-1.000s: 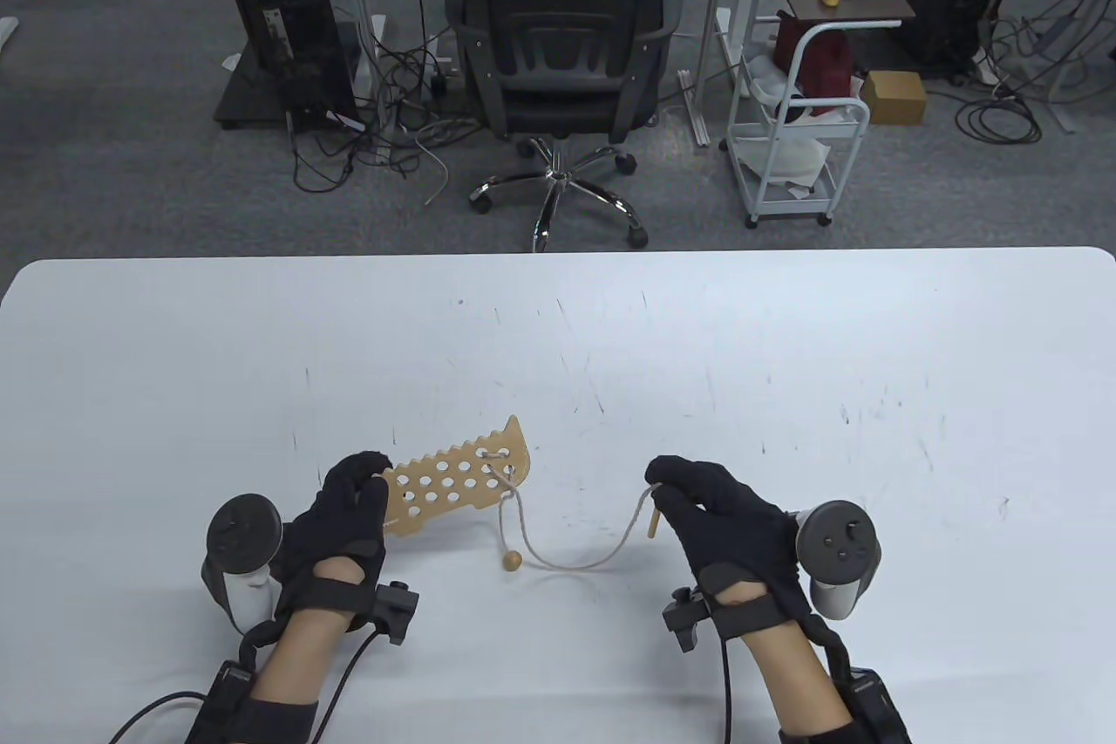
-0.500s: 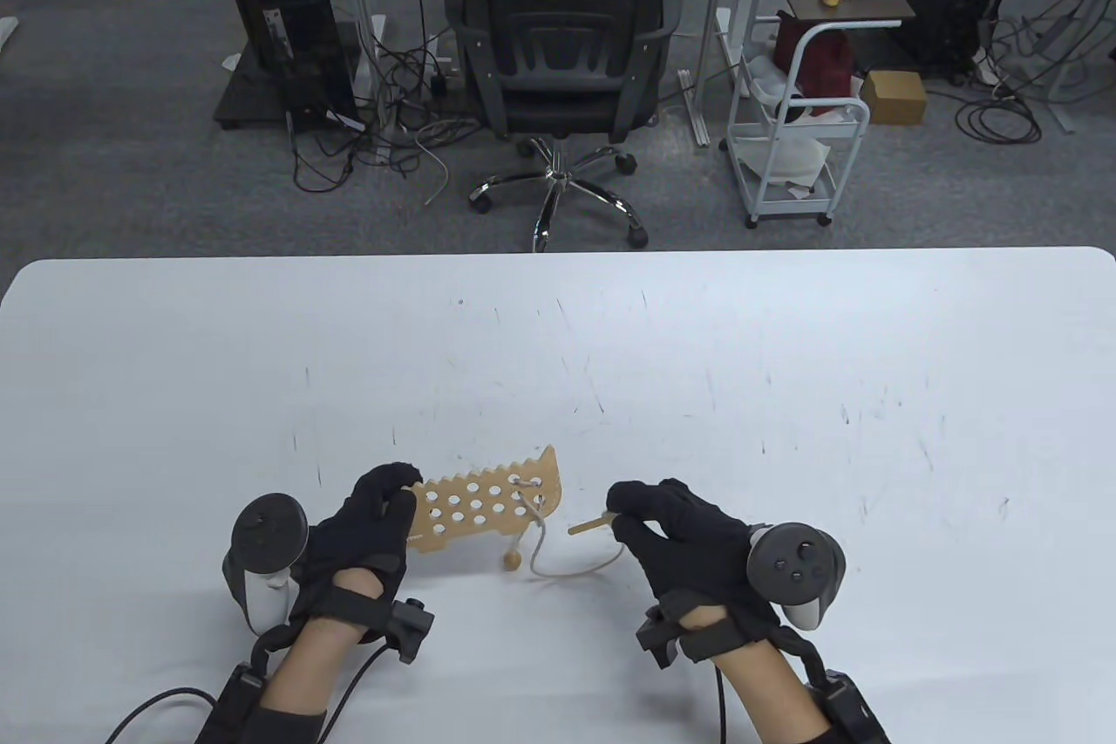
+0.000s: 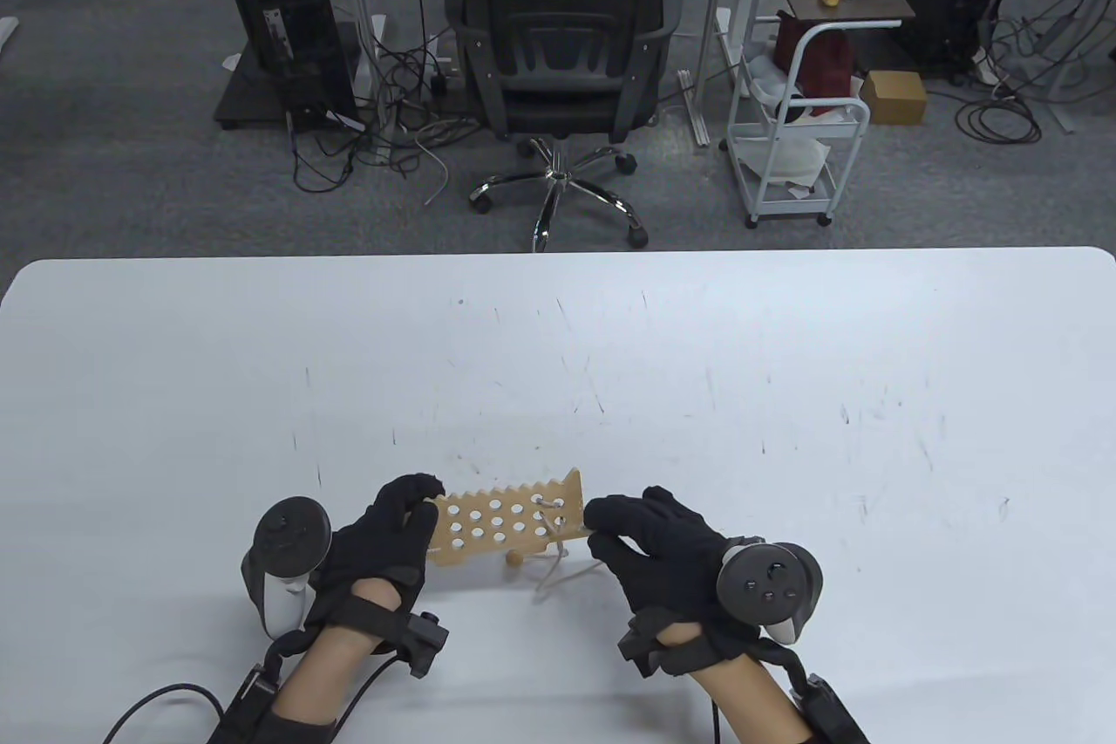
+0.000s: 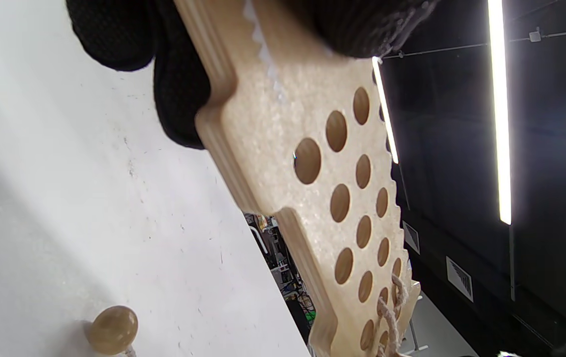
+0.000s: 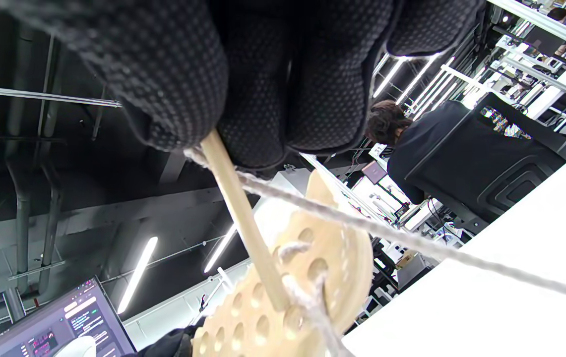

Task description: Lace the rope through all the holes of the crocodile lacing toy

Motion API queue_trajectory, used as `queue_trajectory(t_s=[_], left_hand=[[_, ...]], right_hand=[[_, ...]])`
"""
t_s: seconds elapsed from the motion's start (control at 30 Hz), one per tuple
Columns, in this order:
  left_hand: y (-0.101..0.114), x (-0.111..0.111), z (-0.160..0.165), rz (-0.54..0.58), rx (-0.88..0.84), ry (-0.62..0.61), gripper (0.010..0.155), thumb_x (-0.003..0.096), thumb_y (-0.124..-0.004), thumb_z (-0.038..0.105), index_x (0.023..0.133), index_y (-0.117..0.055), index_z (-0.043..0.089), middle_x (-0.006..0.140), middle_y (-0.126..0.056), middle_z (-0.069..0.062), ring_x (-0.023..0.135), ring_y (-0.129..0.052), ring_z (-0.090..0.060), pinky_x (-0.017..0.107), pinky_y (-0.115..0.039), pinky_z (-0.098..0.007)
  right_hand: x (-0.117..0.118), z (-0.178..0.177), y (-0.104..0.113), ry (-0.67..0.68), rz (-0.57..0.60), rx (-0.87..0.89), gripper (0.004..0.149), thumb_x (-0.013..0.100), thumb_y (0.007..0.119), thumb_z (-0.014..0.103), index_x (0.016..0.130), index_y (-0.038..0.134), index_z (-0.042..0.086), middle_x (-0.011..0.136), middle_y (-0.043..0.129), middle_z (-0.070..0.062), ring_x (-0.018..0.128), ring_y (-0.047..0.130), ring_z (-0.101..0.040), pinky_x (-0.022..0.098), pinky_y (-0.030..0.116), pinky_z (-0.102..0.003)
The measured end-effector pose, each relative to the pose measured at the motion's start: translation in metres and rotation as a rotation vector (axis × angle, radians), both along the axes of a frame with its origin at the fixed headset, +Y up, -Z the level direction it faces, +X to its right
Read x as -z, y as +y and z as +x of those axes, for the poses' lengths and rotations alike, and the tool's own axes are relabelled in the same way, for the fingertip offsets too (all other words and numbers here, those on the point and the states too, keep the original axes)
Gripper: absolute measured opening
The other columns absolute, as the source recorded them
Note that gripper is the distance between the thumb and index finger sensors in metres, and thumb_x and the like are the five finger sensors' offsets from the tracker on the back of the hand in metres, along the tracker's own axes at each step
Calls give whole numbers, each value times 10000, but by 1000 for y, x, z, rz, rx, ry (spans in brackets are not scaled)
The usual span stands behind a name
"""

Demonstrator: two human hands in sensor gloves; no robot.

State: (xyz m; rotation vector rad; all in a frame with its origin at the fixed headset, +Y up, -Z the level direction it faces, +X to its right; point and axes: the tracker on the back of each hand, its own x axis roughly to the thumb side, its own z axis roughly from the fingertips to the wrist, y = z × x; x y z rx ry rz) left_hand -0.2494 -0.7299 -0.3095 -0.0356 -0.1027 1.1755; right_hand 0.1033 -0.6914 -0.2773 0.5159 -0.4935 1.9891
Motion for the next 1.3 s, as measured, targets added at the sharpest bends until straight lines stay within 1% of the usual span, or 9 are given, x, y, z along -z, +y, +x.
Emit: queue_trajectory(t_s=[0.17, 0.33, 0.53, 0.67, 0.87, 1.0, 1.1, 1.2, 1.3], left_hand=[[0, -1, 2, 3, -2, -11, 517, 426, -728, 382, 928, -707, 260, 763, -896, -16, 579, -995, -239, 649, -714, -515], [0, -1, 2, 4, -8, -10, 516, 426, -727, 384, 928, -705, 262, 764, -895, -15, 580, -994, -237, 650, -716, -512], [0, -2, 3, -3, -24, -15, 518, 426, -724, 384, 928, -703, 260, 765, -893, -16, 579, -994, -240, 649, -717, -513], [-1, -2, 4, -2, -20, -20, 522, 423, -720, 385, 928, -701, 257, 764, -893, -15, 576, -998, -236, 645, -726, -513], [-2, -2, 7, 0, -24, -40, 527, 424, -714, 394, 932, -690, 257, 768, -889, -8, 574, -1007, -224, 638, -741, -509], [-6, -2, 9, -38, -91, -67, 524, 428, -712, 394, 933, -687, 257, 768, -888, -6, 574, -1009, -221, 636, -745, -509], [-5, -2, 12, -29, -91, -88, 527, 428, -712, 396, 935, -684, 256, 770, -886, -5, 576, -1008, -220, 636, -744, -507], [-5, -3, 15, -19, -94, -116, 530, 430, -711, 398, 939, -678, 257, 776, -882, -6, 582, -1006, -221, 640, -741, -506], [-5, -3, 18, -9, -92, -137, 531, 428, -712, 399, 939, -677, 258, 777, -881, -5, 585, -1005, -220, 642, -740, -504]], right_hand=[[-2, -4, -1, -10, 20, -59, 374, 398, 947, 265, 769, 904, 273, 735, 994, -25, 729, 924, -325, 628, 581, -604], [-5, -9, -1, -17, 44, -122, 370, 408, 941, 280, 776, 897, 276, 869, 818, -82, 831, 743, -392, 651, 480, -637], [-7, -12, -1, -7, 66, -147, 346, 445, 897, 334, 782, 896, 257, 914, 771, -114, 867, 674, -418, 661, 431, -647], [-8, -14, 0, -32, 94, -203, 349, 444, 898, 334, 784, 893, 259, 939, 746, -118, 886, 645, -422, 666, 407, -651], [-6, -16, -5, -8, 43, -191, 377, 460, 875, 346, 813, 848, 216, 970, 705, -131, 906, 603, -435, 668, 386, -657], [-6, -19, -7, 1, 25, -201, 389, 453, 884, 345, 819, 841, 220, 993, 672, -137, 922, 568, -442, 671, 357, -664], [-6, -20, -8, -16, 29, -220, 551, 451, 888, 342, 944, 684, 204, 1049, 552, -145, 953, 468, -448, 675, 317, -663], [-6, -19, -8, -29, 16, -218, 671, 460, 882, 349, 1013, 541, 179, 1087, 432, -153, 971, 374, -455, 676, 281, -665], [-5, -19, -9, -48, -26, -241, 860, 456, 890, 370, 1064, 328, 138, 1117, 259, -159, 987, 259, -465, 674, 239, -673]])
